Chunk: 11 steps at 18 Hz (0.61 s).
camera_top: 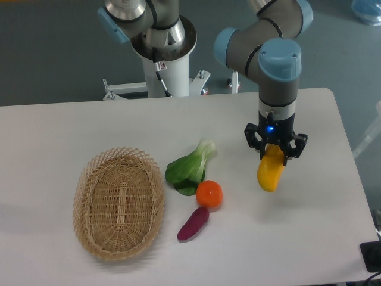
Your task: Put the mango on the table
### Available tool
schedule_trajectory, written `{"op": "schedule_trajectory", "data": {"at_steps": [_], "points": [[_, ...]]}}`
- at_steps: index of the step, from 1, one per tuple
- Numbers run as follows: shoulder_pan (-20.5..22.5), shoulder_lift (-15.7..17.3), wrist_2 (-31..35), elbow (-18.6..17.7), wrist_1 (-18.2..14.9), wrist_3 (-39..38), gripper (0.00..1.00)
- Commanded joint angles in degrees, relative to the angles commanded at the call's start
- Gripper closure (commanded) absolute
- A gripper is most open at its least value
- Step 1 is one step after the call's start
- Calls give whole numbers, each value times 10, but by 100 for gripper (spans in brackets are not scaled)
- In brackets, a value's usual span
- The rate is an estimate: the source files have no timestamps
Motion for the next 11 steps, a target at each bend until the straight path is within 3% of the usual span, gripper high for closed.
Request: {"op": "schedule_trajectory", "data": {"at_steps": [11], "points": [[-1,-9,0,-2,3,-4,47]]}}
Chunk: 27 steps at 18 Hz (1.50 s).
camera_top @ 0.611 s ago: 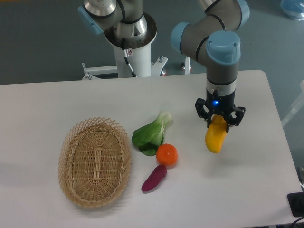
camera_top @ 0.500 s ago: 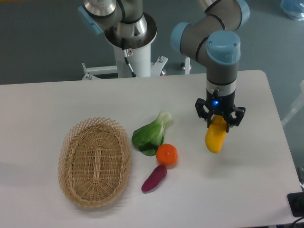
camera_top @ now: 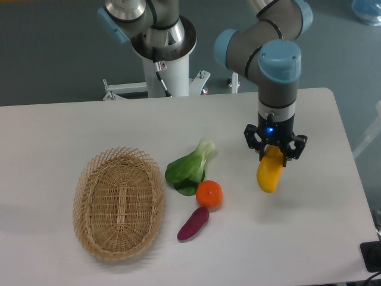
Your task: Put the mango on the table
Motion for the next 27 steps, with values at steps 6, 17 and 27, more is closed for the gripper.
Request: {"op": "schedule_trajectory", "data": {"at_steps": [6,17,27], "points": [[-3,-48,0,11,61,-8,47],[-48,-162,1,89,94,-142,46],[-57,-183,1,90,94,-167,36]]}}
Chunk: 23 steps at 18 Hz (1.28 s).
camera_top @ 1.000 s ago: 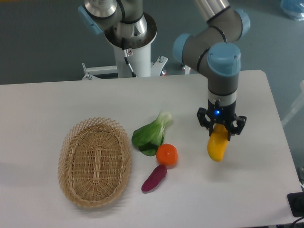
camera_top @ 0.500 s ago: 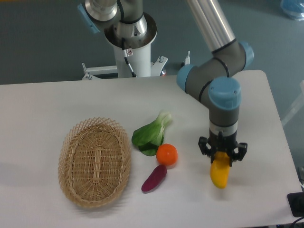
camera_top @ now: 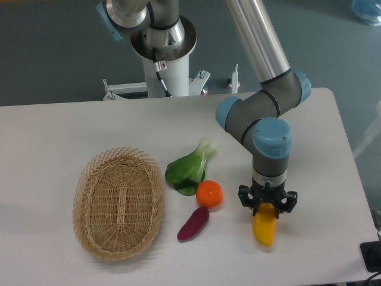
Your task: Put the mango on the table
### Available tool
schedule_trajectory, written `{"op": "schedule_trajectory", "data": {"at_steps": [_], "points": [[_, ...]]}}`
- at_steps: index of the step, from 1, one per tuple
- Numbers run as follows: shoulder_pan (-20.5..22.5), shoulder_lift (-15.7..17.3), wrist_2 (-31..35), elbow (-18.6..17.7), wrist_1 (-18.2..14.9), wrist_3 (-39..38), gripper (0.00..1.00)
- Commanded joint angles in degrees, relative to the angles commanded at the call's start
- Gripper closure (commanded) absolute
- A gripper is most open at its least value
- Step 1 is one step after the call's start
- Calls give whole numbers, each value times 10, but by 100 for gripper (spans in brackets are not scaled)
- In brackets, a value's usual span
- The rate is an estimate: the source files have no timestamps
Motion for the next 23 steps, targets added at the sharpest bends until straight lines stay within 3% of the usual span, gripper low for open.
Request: {"op": "schedule_trajectory", "data": {"at_steps": [3,4,23], "points": [[1,0,1,7,1,5,3],[1,0,1,9,1,5,0],[4,19,0,13,-1,7,0]]}}
